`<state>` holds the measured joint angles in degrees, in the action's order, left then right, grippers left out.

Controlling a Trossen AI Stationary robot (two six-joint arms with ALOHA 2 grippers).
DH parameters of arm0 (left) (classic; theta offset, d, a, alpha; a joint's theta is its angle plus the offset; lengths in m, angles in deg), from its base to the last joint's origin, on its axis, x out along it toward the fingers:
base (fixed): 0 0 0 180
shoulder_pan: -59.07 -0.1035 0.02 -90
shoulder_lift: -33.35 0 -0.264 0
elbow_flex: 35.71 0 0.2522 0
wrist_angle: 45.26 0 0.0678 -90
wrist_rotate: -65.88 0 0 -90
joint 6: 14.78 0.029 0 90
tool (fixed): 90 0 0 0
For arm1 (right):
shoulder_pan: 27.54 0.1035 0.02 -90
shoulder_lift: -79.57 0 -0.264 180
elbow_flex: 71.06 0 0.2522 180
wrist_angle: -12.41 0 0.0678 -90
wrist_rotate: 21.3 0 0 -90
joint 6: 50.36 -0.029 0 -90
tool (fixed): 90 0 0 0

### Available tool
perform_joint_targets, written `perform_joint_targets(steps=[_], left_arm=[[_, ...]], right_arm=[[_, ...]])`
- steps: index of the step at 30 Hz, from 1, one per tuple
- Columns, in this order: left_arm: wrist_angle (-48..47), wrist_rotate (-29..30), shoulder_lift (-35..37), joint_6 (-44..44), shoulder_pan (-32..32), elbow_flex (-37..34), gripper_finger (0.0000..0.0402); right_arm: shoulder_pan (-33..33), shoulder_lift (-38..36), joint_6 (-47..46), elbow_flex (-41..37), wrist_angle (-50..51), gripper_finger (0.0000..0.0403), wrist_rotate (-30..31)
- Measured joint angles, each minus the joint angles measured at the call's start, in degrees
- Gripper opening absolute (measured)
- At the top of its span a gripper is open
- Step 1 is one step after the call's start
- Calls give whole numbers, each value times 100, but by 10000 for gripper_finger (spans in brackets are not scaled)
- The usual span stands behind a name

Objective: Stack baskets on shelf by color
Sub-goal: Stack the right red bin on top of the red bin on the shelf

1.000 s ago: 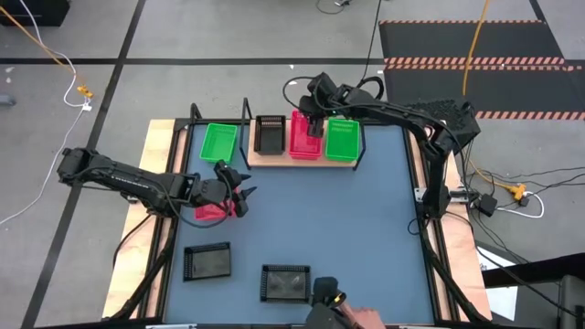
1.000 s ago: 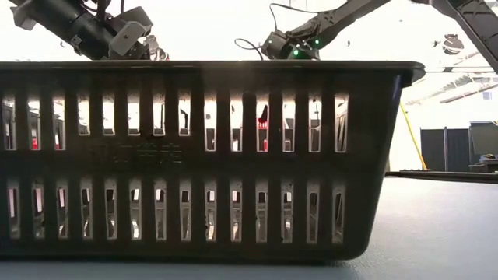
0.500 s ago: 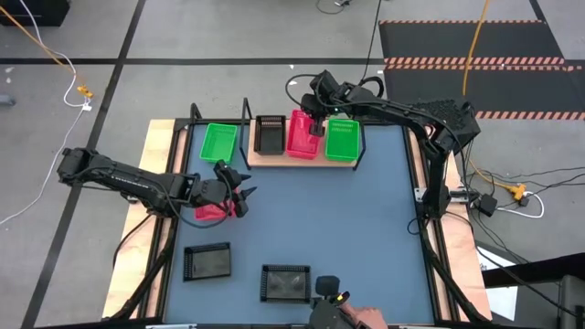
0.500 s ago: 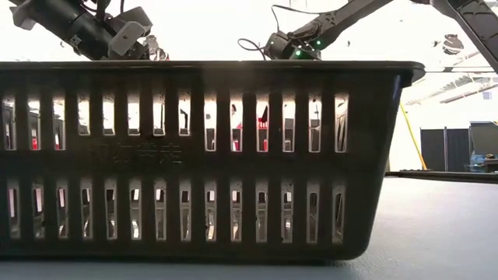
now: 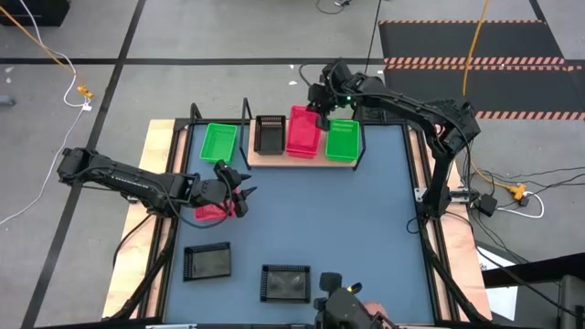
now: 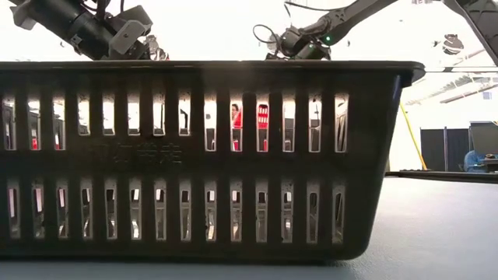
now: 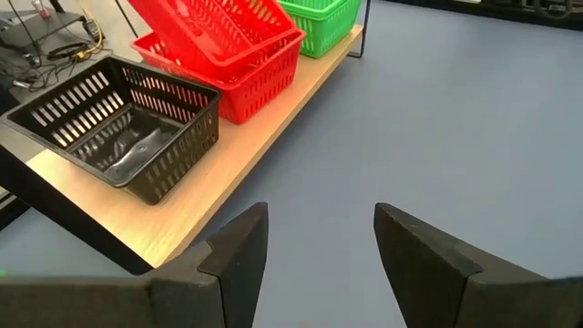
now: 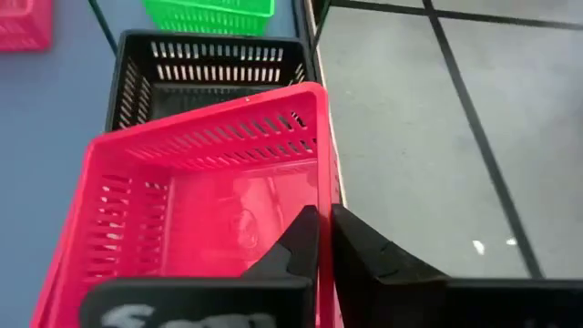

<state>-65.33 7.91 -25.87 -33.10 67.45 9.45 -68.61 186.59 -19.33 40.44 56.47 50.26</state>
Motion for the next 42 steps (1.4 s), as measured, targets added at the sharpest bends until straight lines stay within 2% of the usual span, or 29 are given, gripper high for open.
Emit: perform_joint_targets(steps=[11,17,27,34,42], left_arm=[[20,0,-1,-17,0,-2,202],[18,0,0,-17,0,-2,202],[16,0,0,-21,0,-2,202],[43,0,0,-44,-7,-2,202],[53,-2,0,-89,-7,-2,202]], right_arm=[[-113,90,-36,-7,-20,9,-261],[-199,-107,-26,-3,-149,9,-300],[-394,-153,-21,-2,-109,8,-1915],[-349,-151,197,-2,-177,8,-1916],[-348,-151,283,-2,182,8,-1912]])
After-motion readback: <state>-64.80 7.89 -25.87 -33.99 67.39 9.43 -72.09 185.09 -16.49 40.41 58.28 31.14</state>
